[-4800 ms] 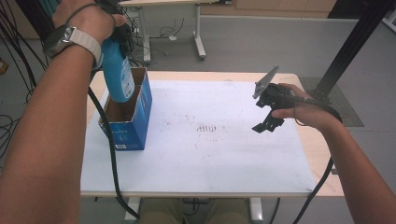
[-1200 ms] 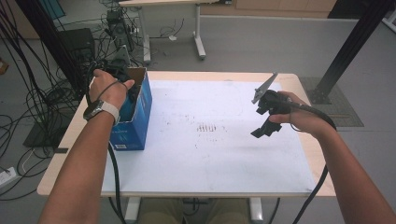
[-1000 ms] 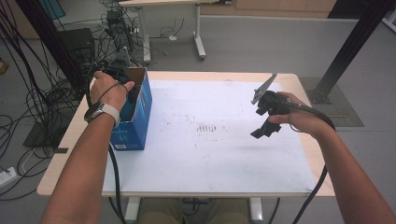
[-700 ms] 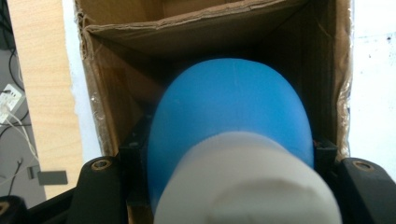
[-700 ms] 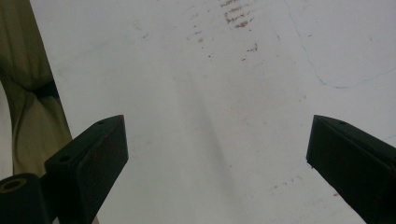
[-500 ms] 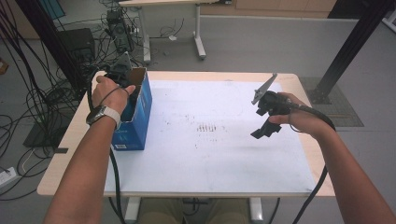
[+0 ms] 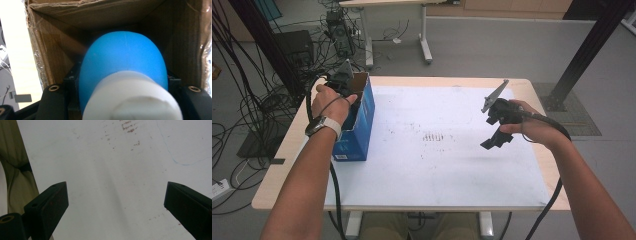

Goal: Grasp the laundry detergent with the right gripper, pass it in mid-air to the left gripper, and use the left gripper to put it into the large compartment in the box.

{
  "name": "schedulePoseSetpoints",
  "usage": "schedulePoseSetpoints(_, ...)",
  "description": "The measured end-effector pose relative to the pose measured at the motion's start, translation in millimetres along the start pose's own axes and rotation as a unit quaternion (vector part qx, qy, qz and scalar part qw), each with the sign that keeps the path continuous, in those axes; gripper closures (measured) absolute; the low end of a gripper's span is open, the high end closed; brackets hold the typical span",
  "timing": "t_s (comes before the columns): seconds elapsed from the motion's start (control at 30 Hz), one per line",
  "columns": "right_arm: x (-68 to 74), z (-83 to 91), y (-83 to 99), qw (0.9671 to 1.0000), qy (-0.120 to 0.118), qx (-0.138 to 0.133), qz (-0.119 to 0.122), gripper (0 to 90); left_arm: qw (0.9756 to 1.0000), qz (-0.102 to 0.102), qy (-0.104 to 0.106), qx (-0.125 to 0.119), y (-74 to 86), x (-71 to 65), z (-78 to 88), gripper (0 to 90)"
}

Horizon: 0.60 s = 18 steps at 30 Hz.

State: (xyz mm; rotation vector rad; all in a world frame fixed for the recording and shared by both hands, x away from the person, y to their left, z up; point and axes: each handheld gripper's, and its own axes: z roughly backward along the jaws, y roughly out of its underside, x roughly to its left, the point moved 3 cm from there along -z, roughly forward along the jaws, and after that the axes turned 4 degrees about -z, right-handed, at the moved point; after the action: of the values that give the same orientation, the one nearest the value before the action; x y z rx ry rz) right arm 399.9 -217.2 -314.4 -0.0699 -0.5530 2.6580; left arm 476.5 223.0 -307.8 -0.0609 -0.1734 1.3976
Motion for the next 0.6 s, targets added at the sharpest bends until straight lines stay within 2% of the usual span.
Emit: schedulePoseSetpoints(0.6,0.2,0.0,1.0,1.0,0.001,0.0,0.0,5.2,1.0,-0.001,0.002,-0.001,-0.2,1.0,-1.2,37.4)
